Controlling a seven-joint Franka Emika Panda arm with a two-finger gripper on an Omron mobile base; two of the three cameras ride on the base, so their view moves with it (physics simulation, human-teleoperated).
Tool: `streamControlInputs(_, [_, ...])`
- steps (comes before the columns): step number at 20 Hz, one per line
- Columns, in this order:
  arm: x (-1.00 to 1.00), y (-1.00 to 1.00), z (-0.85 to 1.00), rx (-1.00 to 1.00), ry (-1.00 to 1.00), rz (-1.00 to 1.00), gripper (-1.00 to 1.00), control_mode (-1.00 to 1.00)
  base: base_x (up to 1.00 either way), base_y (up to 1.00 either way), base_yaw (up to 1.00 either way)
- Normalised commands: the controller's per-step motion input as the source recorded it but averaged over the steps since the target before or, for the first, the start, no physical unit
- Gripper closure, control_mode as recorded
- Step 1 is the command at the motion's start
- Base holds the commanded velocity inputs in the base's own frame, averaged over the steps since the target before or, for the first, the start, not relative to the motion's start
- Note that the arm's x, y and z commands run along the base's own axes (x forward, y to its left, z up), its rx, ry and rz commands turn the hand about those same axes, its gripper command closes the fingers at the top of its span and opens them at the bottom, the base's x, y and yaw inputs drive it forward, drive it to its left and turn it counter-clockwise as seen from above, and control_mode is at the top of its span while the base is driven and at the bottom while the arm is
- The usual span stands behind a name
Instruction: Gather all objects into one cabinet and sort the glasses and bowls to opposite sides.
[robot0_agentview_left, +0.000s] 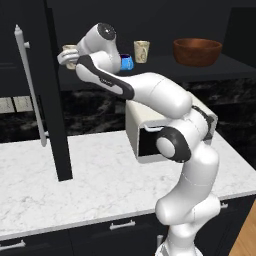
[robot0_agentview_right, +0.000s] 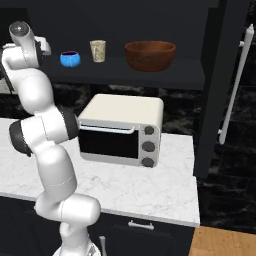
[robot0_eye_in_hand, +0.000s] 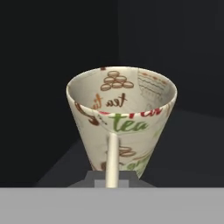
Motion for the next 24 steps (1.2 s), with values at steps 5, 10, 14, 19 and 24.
streamControlInputs(5, [0.22, 0.03, -0.06, 0.0, 0.0, 0.0, -1.0, -1.0, 0.0, 0.0, 0.0])
streamControlInputs(10, [0.0, 0.0, 0.0, 0.0, 0.0, 0.0, -1.0, -1.0, 0.0, 0.0, 0.0])
streamControlInputs(14, [0.0, 0.0, 0.0, 0.0, 0.0, 0.0, -1.0, -1.0, 0.0, 0.0, 0.0])
streamControlInputs(19, [-0.03, -0.18, -0.1, 0.01, -0.01, -0.01, -1.0, -1.0, 0.0, 0.0, 0.0])
streamControlInputs(24, [-0.35, -0.47, -0.1, 0.05, -0.13, -0.02, -1.0, -1.0, 0.0, 0.0, 0.0])
